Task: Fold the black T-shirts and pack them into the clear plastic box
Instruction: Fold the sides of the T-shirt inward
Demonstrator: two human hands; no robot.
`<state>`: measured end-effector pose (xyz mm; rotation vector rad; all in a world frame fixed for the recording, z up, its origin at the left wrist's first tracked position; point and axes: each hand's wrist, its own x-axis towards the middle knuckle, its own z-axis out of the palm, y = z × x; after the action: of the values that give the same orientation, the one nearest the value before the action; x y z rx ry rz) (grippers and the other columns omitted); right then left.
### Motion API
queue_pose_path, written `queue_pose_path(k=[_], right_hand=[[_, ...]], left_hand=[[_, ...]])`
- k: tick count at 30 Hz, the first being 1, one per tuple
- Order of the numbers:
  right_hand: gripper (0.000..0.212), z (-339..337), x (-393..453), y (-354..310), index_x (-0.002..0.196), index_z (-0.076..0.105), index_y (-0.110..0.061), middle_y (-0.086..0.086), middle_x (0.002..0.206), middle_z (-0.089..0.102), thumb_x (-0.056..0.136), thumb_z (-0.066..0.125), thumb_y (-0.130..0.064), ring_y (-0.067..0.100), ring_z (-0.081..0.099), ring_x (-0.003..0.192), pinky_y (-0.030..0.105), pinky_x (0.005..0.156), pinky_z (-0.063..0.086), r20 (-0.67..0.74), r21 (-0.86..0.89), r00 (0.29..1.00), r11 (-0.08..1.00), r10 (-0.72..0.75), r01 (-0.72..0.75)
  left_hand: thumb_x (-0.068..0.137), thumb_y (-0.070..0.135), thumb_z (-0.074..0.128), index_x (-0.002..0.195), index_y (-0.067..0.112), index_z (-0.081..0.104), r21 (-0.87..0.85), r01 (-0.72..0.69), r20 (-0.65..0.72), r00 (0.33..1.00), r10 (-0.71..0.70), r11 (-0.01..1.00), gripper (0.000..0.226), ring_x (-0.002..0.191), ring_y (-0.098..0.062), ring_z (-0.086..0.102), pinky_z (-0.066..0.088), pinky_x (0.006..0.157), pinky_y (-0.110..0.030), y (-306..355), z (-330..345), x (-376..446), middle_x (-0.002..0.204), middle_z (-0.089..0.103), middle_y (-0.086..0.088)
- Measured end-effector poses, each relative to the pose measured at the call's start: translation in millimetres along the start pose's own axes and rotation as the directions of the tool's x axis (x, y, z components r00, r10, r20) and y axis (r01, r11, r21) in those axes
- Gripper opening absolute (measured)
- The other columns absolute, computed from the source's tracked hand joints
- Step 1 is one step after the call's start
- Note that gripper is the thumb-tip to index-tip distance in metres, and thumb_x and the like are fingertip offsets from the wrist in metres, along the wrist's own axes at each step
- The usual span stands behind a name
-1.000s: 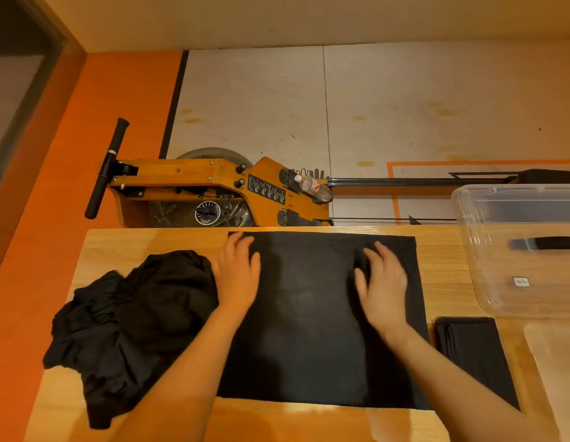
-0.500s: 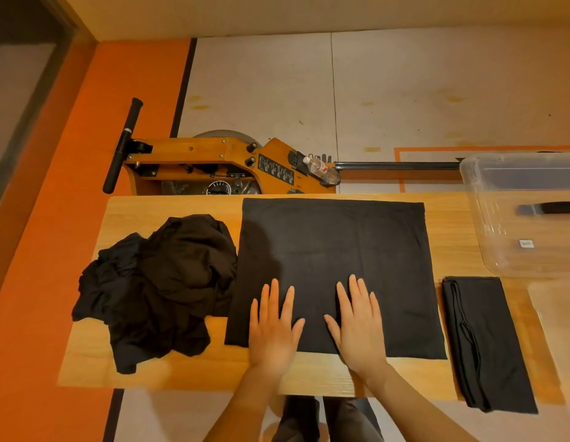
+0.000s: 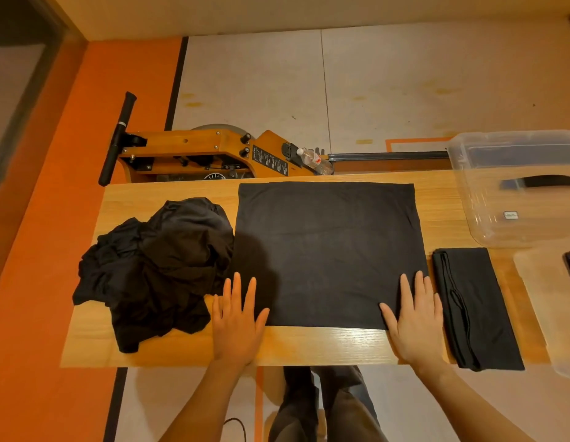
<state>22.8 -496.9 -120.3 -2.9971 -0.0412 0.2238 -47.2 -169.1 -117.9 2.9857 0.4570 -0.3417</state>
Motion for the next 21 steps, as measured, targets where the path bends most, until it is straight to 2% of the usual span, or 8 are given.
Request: queue_pose_path(k=[3, 6, 8, 12, 16, 21], right_hand=[[0.075, 0, -10, -4, 0.150, 0.032, -0.008, 0.023, 0.156, 0.027, 0.095, 0.026, -0.059, 0.038, 0.021, 0.146, 0.050, 0.115, 0.018, -0.043, 0.030, 0.998, 0.999, 0.039, -0.038], [0.062, -1, -19, -10, 0.144, 0.041, -0.004, 0.025, 0.151, 0.035, 0.096, 0.056, -0.040, 0.041, 0.030, 0.142, 0.056, 0.113, 0.026, -0.114, 0.125, 0.984, 0.985, 0.136, -0.122], [0.060, -4, -26, -13, 0.141, 0.045, -0.002, 0.025, 0.149, 0.038, 0.091, 0.066, -0.028, 0.042, 0.034, 0.139, 0.059, 0.110, 0.032, -0.124, 0.201, 0.966, 0.959, 0.226, -0.198], [0.055, -10, -38, -18, 0.140, 0.047, -0.004, 0.022, 0.150, 0.038, 0.092, 0.065, -0.024, 0.040, 0.038, 0.136, 0.056, 0.107, 0.036, -0.069, 0.269, 0.938, 0.911, 0.341, -0.312], [0.049, -22, -41, -22, 0.138, 0.048, -0.002, 0.022, 0.144, 0.044, 0.094, 0.062, -0.018, 0.040, 0.041, 0.132, 0.055, 0.105, 0.039, -0.019, 0.418, 0.861, 0.786, 0.508, -0.455], [0.043, -41, -33, -24, 0.135, 0.048, 0.003, 0.025, 0.126, 0.058, 0.098, 0.057, -0.016, 0.042, 0.054, 0.118, 0.053, 0.099, 0.045, 0.050, 0.558, 0.780, 0.630, 0.624, -0.540]], left_hand=[[0.097, 0.060, 0.004, 0.149, 0.019, 0.028, -0.030, 0.039, -0.020, 0.999, -0.040, 0.999, 0.071, 0.143, -0.035, 0.024, 0.027, 0.110, -0.055, 0, -3, -4, 0.155, 0.026, -0.018], [0.094, 0.047, 0.052, 0.143, 0.014, 0.041, -0.158, 0.145, -0.085, 0.983, -0.160, 0.977, 0.060, 0.134, -0.038, 0.038, 0.041, 0.099, -0.056, 2, -10, -7, 0.148, 0.037, -0.017], [0.086, 0.037, 0.068, 0.139, 0.012, 0.047, -0.241, 0.215, -0.097, 0.965, -0.244, 0.946, 0.062, 0.126, -0.039, 0.047, 0.046, 0.090, -0.056, 1, -16, -10, 0.142, 0.044, -0.017], [0.089, 0.033, 0.065, 0.139, 0.015, 0.048, -0.294, 0.261, -0.042, 0.958, -0.285, 0.920, 0.055, 0.118, -0.033, 0.050, 0.044, 0.089, -0.049, -5, -22, -17, 0.135, 0.048, -0.013], [0.093, 0.032, 0.060, 0.138, 0.017, 0.049, -0.317, 0.276, 0.015, 0.958, -0.286, 0.907, 0.048, 0.117, -0.029, 0.049, 0.042, 0.092, -0.042, -7, -26, -21, 0.136, 0.048, -0.011], [0.095, 0.027, 0.058, 0.143, 0.012, 0.041, -0.476, 0.338, 0.069, 0.935, -0.349, 0.812, 0.053, 0.134, -0.030, 0.040, 0.037, 0.105, -0.041, -4, -34, -21, 0.149, 0.038, -0.013]])
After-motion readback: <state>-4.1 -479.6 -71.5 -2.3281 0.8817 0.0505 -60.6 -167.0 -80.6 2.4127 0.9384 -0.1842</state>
